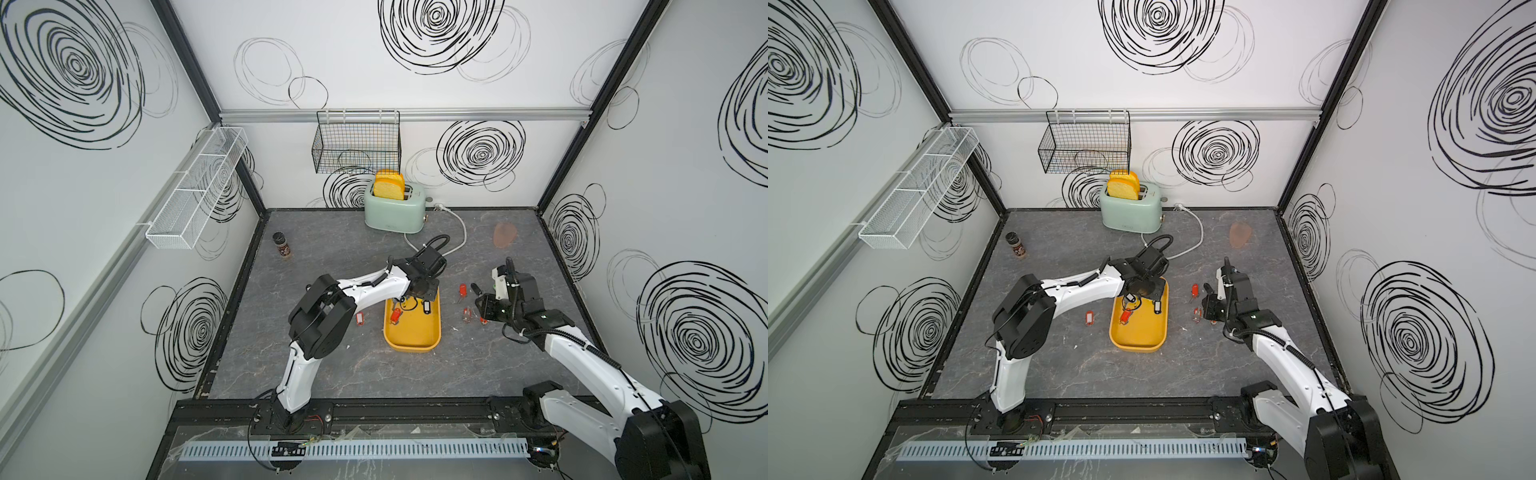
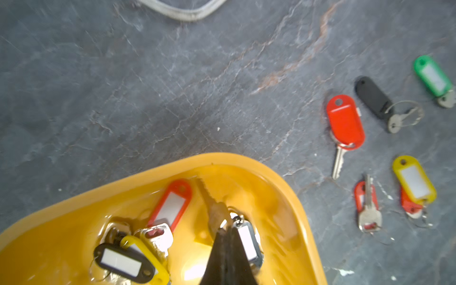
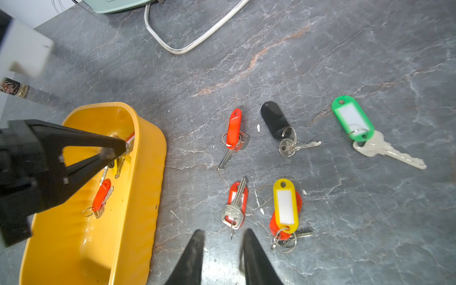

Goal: Take the keys out of the storage box
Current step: Pick up the key from the storage box, then place the key at the center of the board.

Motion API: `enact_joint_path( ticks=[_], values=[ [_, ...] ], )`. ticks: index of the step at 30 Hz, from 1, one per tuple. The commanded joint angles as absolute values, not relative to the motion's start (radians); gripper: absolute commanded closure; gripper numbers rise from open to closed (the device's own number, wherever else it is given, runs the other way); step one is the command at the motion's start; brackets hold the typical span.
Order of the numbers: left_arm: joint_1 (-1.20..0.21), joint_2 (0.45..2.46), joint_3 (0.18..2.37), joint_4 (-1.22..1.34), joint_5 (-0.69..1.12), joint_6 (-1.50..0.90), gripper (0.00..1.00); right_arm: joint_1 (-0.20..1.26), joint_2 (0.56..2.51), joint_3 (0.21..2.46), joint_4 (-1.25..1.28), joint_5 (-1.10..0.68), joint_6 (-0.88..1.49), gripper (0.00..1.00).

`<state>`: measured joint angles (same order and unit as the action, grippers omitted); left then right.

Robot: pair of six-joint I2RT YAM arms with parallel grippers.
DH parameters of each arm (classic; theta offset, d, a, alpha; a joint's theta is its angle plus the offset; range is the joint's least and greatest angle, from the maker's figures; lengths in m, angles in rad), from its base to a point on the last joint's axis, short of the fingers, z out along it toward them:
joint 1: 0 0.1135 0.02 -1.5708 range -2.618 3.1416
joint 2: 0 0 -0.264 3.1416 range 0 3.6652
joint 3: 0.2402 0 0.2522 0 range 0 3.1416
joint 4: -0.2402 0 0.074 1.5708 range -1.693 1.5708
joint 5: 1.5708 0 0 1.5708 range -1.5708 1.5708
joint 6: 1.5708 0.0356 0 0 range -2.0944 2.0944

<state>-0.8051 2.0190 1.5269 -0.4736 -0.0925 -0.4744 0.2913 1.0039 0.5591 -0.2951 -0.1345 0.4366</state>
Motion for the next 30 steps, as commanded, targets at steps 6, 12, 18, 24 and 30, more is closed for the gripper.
enact_joint_path(
  ticks=[6, 12, 18, 24, 30],
  values=[
    [-0.8, 1.874, 1.47, -0.491, -0.114, -0.46, 1.0, 0.301, 0.99, 0.543, -0.252, -0.171, 0.422, 0.69],
    [-0.797, 1.743, 1.391, -0.508, -0.135, -0.453, 1.0, 0.342, 0.972, 0.546, -0.217, -0.209, 0.408, 0.69],
    [-0.752, 1.557, 1.267, -0.549, -0.179, -0.458, 1.0, 0.399, 0.97, 0.552, -0.18, -0.219, 0.4, 0.69],
    [-0.64, 1.37, 1.141, -0.603, -0.228, -0.475, 1.0, 0.438, 0.998, 0.563, -0.148, -0.22, 0.399, 0.69],
    [-0.445, 1.239, 0.979, -0.635, -0.239, -0.492, 1.0, 0.457, 1.039, 0.585, -0.135, -0.213, 0.399, 0.69]
  ],
)
